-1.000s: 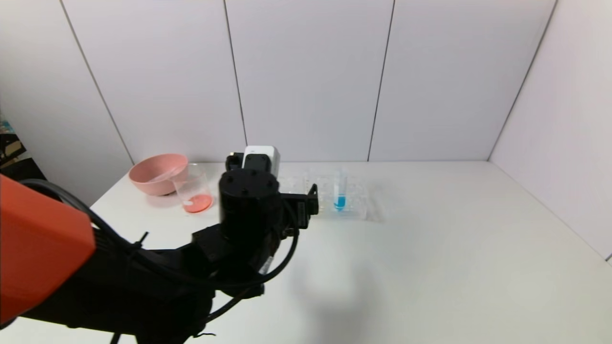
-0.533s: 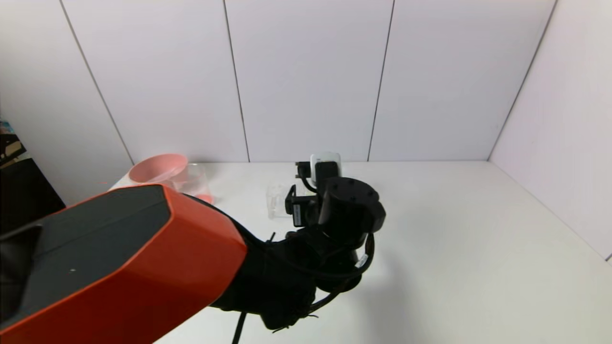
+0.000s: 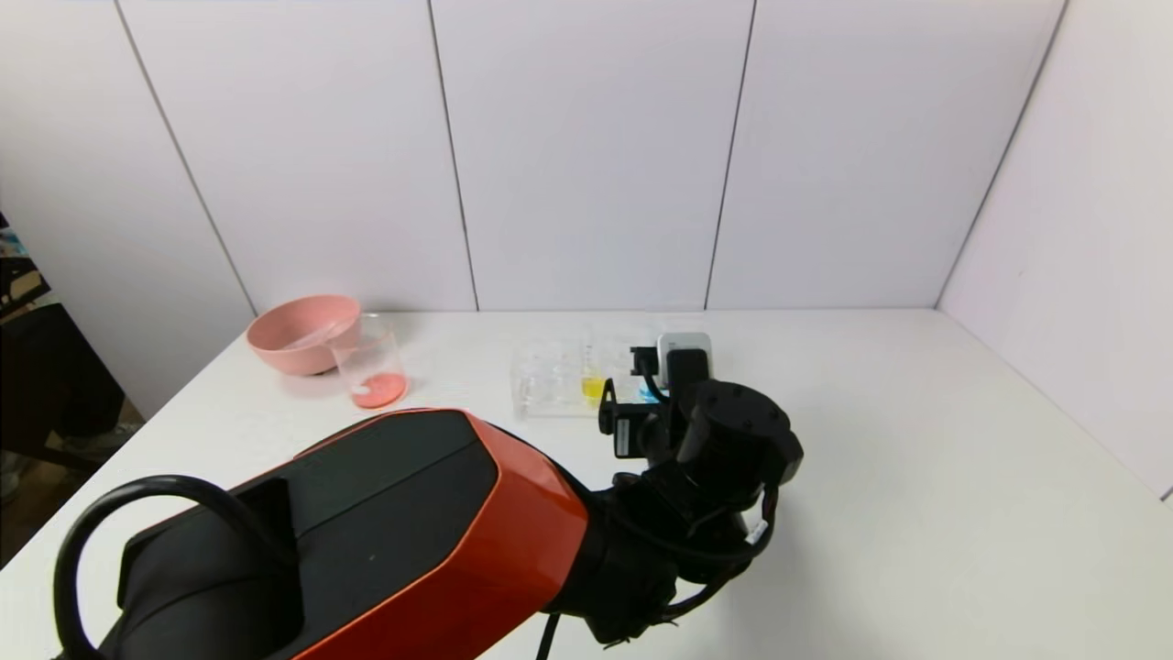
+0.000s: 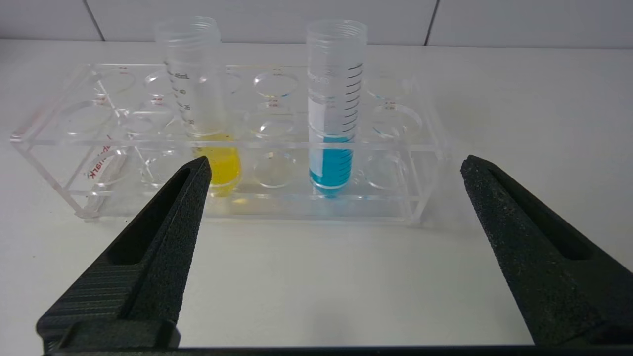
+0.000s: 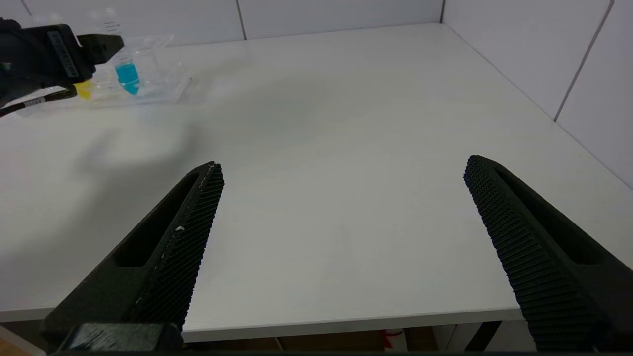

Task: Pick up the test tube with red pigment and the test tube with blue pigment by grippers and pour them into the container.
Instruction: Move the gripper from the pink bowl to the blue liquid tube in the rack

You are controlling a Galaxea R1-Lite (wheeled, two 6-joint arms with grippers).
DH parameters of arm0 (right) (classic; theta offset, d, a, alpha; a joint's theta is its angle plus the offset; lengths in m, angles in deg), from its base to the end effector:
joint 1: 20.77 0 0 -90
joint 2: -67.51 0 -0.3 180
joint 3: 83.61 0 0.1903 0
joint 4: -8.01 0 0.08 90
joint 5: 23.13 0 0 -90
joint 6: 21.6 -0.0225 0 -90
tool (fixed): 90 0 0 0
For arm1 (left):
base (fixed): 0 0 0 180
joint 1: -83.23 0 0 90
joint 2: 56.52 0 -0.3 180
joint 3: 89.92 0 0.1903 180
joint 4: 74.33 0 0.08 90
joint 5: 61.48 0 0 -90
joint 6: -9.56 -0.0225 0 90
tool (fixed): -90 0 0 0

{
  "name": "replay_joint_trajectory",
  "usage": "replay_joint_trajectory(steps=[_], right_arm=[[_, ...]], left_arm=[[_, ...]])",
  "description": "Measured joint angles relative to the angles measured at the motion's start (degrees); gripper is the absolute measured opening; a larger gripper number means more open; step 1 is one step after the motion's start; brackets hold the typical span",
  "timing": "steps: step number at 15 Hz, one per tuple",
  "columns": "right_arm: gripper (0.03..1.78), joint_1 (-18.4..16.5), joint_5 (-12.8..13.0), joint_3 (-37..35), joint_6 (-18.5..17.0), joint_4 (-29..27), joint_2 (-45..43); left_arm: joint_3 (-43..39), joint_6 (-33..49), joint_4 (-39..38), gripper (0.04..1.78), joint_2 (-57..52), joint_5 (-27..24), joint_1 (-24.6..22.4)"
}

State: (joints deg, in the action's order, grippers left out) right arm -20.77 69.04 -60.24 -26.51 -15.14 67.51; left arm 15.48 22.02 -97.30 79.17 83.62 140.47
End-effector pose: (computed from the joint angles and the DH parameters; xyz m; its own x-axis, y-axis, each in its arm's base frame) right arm -0.0228 -0.0009 0.0759 0.9993 -0.0379 0.0038 0.0374 0.9956 0.0857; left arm 0.2704 -0.3862 0.1017 0.9968 -0.0334 -0.0729 0.0251 0.9934 -0.1120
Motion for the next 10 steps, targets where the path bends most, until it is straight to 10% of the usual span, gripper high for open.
replay_joint_trajectory(steps=[10], right_arm=[[1.77,0.00,0.00,0.00,0.02,0.02,0.00]], left_arm=[[17.53,-6.99,-0.02,1.76,9.53,-2.21,-6.40]])
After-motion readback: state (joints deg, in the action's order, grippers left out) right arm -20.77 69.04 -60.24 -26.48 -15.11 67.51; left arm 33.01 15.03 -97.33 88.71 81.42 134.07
